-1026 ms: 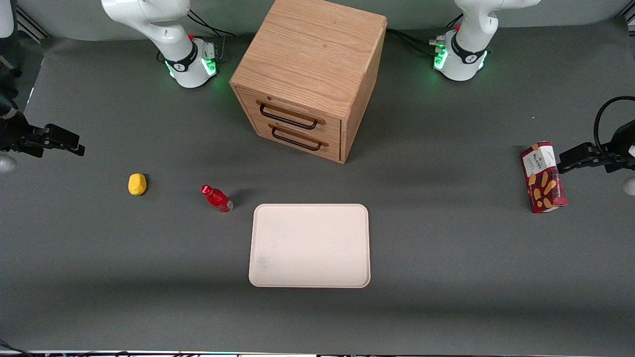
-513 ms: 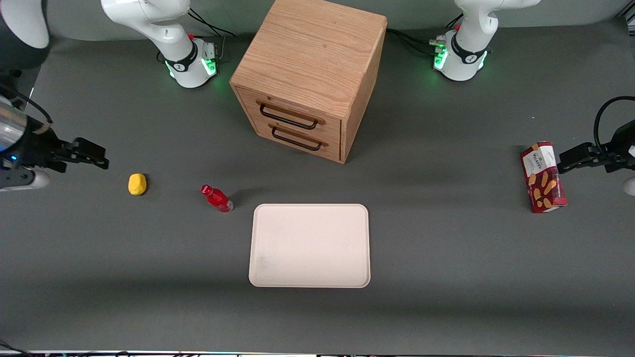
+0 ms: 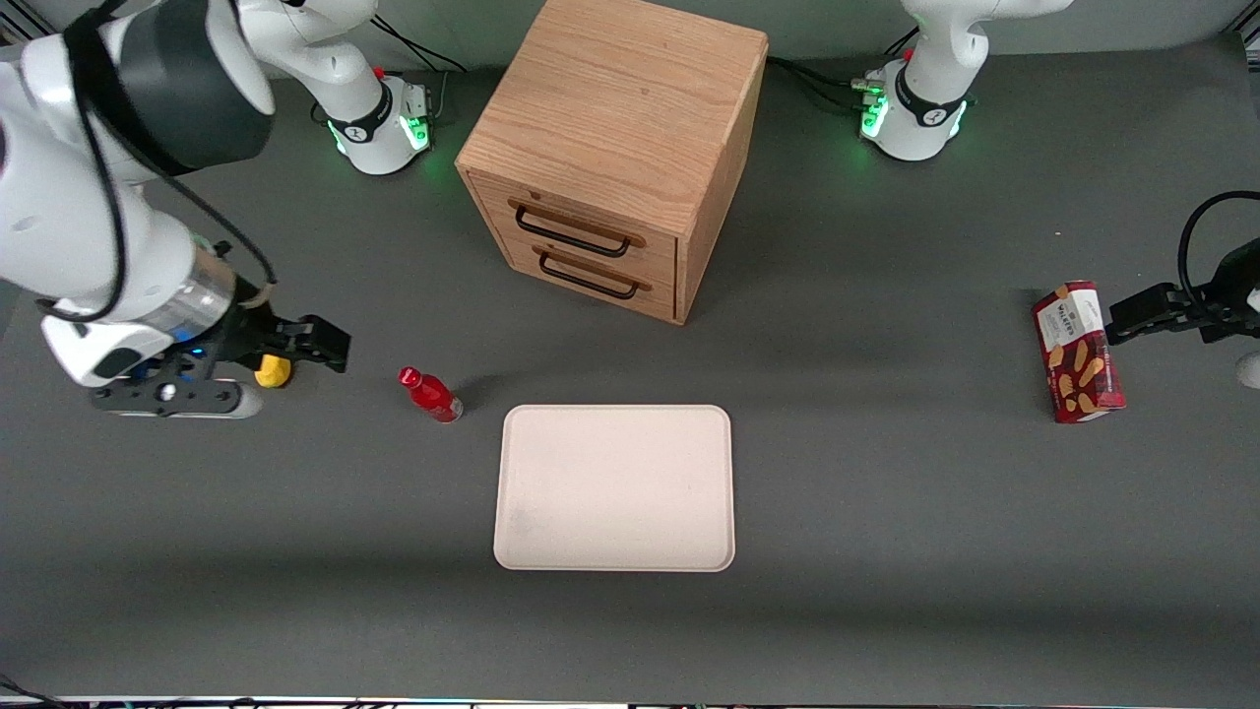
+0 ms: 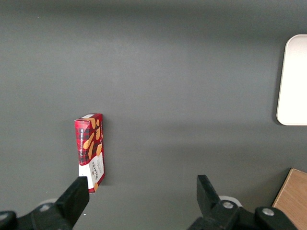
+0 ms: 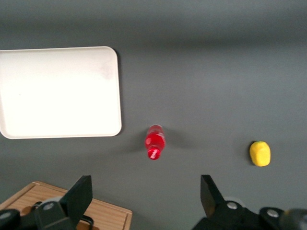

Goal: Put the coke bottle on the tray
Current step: 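Move the open right gripper over the red Coca-Cola bottle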

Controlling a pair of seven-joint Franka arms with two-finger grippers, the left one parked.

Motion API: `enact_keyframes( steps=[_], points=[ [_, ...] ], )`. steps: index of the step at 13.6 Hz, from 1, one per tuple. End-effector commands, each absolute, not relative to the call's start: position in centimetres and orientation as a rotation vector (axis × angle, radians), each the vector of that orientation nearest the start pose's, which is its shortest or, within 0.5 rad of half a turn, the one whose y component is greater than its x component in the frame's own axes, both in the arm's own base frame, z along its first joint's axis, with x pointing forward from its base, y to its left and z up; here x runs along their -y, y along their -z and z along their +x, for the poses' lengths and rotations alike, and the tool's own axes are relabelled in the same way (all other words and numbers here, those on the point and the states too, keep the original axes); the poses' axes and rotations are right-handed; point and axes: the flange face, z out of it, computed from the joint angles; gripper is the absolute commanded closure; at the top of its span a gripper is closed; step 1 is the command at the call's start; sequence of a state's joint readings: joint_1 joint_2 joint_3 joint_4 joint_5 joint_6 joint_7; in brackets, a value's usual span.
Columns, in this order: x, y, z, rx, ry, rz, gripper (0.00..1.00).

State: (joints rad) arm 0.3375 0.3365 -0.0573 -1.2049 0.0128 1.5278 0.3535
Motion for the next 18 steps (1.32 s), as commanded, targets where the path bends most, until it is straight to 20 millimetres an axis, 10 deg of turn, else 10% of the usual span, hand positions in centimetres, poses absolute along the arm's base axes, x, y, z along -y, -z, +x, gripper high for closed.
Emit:
enact_keyframes(
  steps=[1, 9, 18],
  points=[
    [-19.3, -60.3, 61.6, -0.134, -0.014, -3.135, 0.00],
    [-18.3, -58.3, 58.3, -0.009, -0.076, -3.132, 0.00],
    [-17.6, -46.8, 55.5, -0.012, 0.082, -3.099, 0.00]
  ],
)
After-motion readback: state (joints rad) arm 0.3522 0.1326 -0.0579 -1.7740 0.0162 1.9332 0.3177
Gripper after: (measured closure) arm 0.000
